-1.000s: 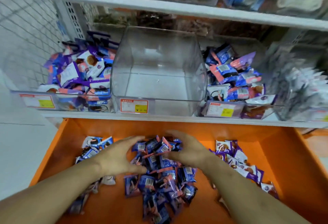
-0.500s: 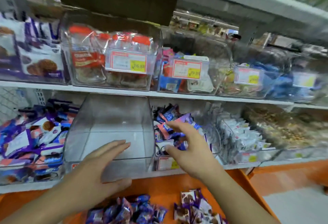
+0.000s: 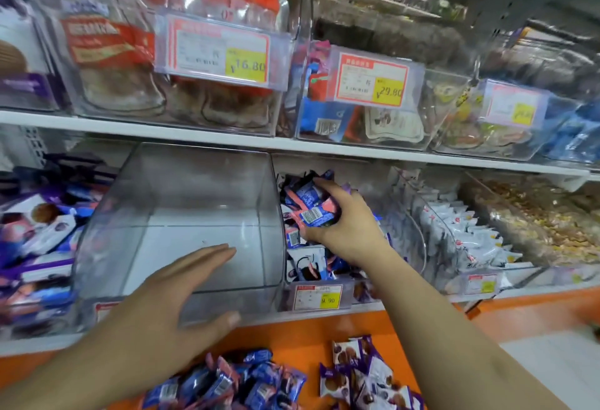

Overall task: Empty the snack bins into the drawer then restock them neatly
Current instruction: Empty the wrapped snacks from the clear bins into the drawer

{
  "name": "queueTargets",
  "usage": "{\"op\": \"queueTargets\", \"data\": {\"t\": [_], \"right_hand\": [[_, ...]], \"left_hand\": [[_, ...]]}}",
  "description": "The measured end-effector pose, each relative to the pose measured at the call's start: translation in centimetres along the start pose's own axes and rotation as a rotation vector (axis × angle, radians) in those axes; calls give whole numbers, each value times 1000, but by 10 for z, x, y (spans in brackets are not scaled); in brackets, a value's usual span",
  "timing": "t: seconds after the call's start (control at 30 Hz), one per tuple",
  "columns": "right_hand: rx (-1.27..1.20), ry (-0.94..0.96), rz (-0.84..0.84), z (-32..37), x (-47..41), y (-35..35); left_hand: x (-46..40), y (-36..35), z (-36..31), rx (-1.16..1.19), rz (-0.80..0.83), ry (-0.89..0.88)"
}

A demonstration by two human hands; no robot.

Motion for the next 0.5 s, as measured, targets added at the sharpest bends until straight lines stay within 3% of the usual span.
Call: {"op": "queueTargets", "data": {"t": [0.2, 0.5], "right_hand": [[-72, 36, -234, -6, 12, 20], [-146, 162, -292, 16, 51, 41]], "left_hand": [[2, 5, -9, 6, 5, 32], [10, 13, -37, 26, -37, 29]]}}
Point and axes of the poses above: each hand's wrist, its own x-axis away from the middle knuckle, its own y-axis out of the back of the hand, z = x × y, the point moved 4 cm from there along -x, towards the middle knuckle, and after that the axes turned 9 degrees about z, right-handed, at the moved point
